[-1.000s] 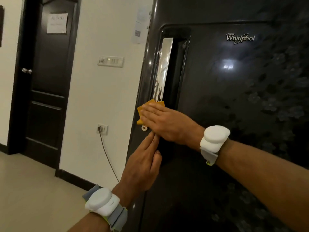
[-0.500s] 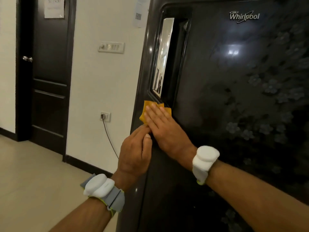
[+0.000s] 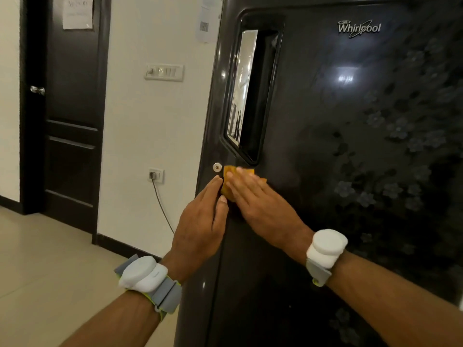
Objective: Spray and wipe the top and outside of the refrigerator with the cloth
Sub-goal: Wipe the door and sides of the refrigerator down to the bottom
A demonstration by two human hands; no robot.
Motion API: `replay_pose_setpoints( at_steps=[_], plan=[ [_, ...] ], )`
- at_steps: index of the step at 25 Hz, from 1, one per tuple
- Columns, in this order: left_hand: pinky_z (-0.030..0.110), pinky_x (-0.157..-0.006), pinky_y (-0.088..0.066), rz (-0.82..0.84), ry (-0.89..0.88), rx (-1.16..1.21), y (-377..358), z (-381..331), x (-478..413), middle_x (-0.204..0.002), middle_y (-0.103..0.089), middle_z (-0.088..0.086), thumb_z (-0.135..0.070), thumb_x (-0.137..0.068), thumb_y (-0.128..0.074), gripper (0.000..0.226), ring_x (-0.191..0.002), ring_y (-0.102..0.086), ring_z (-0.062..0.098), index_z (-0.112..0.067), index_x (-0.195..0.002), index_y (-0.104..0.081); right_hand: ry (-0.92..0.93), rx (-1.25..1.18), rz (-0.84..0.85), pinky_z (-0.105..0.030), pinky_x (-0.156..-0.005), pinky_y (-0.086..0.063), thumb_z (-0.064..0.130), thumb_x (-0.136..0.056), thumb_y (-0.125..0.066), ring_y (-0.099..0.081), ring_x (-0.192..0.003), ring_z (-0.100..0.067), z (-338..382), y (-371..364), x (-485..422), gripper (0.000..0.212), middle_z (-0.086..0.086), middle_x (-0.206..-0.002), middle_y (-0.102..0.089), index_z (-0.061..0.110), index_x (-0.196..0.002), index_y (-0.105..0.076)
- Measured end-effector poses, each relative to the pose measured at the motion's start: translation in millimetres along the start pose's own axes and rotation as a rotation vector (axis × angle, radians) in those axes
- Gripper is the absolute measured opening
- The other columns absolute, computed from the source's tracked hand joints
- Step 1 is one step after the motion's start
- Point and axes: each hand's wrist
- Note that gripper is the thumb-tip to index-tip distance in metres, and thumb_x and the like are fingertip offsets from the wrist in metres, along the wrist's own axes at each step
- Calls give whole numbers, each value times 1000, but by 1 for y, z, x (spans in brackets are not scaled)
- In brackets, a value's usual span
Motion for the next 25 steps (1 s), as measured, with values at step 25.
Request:
replay_pose_setpoints(
  at_steps=[25],
  plan=[
    [25,-120,-26,-112,83,117,6,23,4,-161,-28,-3,-50,-97,-27,60,-145,-27,2,-27,-152,-22,-32,-20,41,-40,-115,-33,28,-94,-57,-48,-134,-31,53,-34,-58,51,-15,-142,-53,8,-141,-51]
  ],
)
Point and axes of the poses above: each hand's wrist, its own x-axis away from the middle knuckle, its own y-axis out of the back of the hand, z = x × y
